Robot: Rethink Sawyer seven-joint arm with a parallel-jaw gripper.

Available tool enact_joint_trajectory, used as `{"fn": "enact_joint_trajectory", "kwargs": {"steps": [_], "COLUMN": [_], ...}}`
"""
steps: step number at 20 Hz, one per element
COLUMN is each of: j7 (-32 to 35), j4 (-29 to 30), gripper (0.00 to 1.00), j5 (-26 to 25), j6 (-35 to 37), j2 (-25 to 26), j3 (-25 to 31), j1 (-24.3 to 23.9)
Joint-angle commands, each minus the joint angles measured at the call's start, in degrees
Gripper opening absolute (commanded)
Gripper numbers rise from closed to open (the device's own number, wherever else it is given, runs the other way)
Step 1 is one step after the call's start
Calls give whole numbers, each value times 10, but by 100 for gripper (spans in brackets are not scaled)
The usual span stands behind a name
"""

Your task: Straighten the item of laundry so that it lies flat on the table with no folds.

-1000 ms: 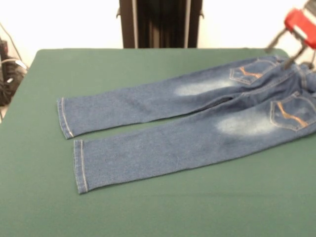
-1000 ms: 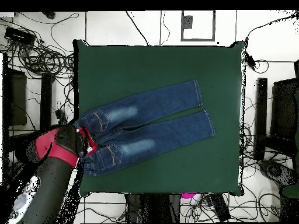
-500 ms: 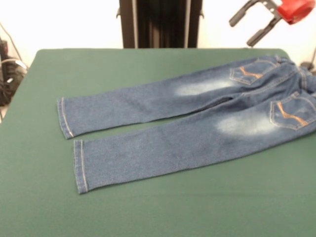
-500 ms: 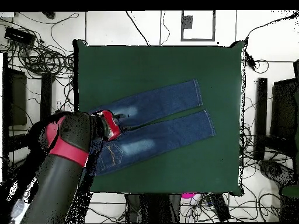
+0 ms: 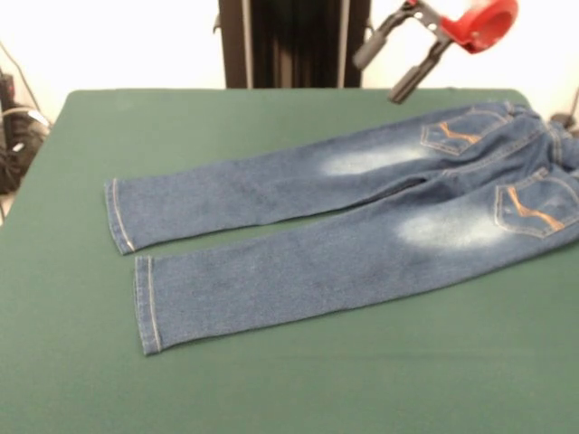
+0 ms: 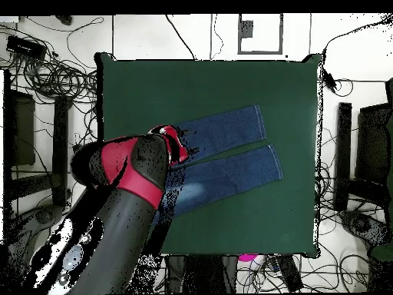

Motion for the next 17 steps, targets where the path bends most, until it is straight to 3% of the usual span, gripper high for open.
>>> {"fn": "enact_joint_trajectory", "kwargs": {"steps": [1, 17], "j7": [35, 42], "j4": [54, 35], "gripper": [100, 100], "j5": [28, 21], "j6": [-26, -19], "j2": [24, 47], "j3": [110, 102], "j1": [-15, -14]}}
